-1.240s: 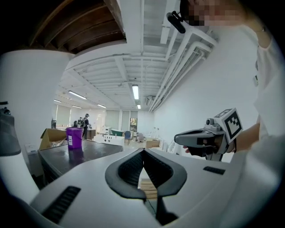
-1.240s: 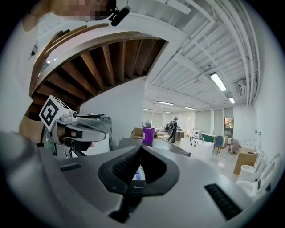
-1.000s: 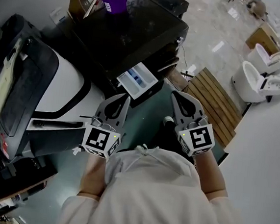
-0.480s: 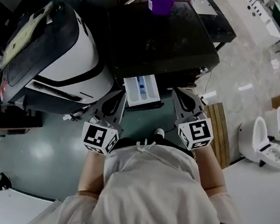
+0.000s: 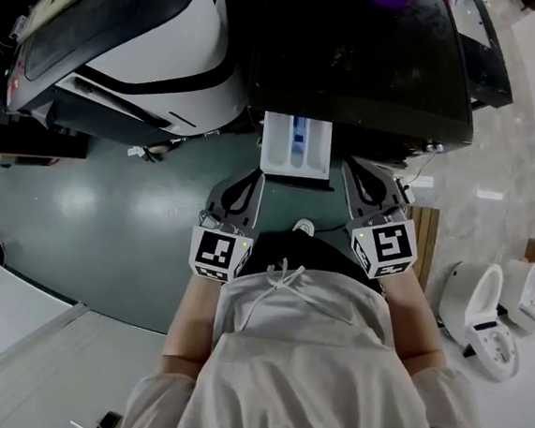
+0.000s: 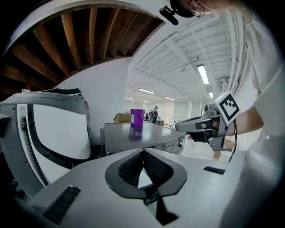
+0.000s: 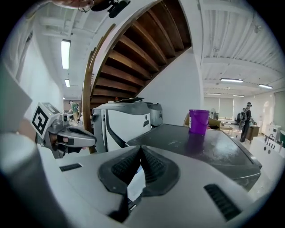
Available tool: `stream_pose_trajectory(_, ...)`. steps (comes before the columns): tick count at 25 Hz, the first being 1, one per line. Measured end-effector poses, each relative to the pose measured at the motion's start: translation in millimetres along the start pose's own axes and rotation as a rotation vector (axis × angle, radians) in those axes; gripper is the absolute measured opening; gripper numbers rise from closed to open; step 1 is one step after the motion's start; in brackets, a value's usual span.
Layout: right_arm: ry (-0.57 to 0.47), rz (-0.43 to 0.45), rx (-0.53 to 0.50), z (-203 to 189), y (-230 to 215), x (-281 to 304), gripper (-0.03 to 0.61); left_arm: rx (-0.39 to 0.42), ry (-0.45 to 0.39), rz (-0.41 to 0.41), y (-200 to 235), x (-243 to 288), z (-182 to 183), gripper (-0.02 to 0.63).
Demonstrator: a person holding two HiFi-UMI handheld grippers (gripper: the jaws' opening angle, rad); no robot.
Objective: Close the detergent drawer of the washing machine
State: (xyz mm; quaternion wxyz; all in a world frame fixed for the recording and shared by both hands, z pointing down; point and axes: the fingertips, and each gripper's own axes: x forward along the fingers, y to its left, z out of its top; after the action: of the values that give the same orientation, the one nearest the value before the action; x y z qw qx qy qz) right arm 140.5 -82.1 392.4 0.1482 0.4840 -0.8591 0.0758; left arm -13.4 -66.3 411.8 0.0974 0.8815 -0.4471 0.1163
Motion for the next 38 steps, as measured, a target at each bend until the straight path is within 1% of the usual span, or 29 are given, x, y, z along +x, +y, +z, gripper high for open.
stream_pose_trajectory(6, 0.027, 0.043, 0.002, -38.3, 0.5, 22.7, 0.005, -0.020, 0.056, 0.015, 1.8, 8.7, -52.2, 0.017)
stream_pose_trajectory(11, 0.049, 0.076, -0.013, -65.7, -0.2, 39.7, 0.005, -0.011, 0.129, 0.047, 8.1, 9.3, -92.7, 0.017)
stream_pose_trajectory(14, 0.056, 0.076, 0.009, -76.4, -2.7, 45.0, 0.005, -0.029, 0.168, 0.048, 7.1, 13.1, -108.7, 0.017)
stream_pose_trajectory(16, 0.063, 0.059, 0.029, -82.2, -5.6, 46.8, 0.005, -0.047, 0.183, 0.044, 6.9, 17.1, -115.9, 0.017)
stream_pose_trajectory(20, 0.068, 0.038, 0.074, -86.0, -7.5, 46.8, 0.005, -0.067, 0.186, 0.040, 10.5, 20.2, -120.4, 0.017)
stream_pose_trajectory(23, 0.072, 0.043, 0.067, -86.6, -5.6, 44.8, 0.005, -0.079, 0.183, 0.035, 10.4, 19.7, -120.8, 0.017)
stream_pose_trajectory(26, 0.071, 0.050, 0.054, -86.6, -4.9, 45.4, 0.005, -0.135, 0.177, 0.038, 10.1, 21.1, -120.1, 0.017)
stream_pose_trajectory(28, 0.069, 0.051, 0.050, -86.2, -5.3, 47.0, 0.005, -0.159, 0.171, 0.043, 10.1, 22.1, -119.4, 0.017)
stream_pose_trajectory(33, 0.055, 0.046, 0.062, -82.4, -7.1, 50.8, 0.005, -0.160, 0.173, 0.057, 11.5, 24.3, -118.4, 0.017)
stream_pose_trajectory(38, 0.055, 0.048, 0.049, -77.1, -9.0, 53.2, 0.005, -0.145, 0.170, 0.065, 17.2, 32.6, -113.9, 0.017)
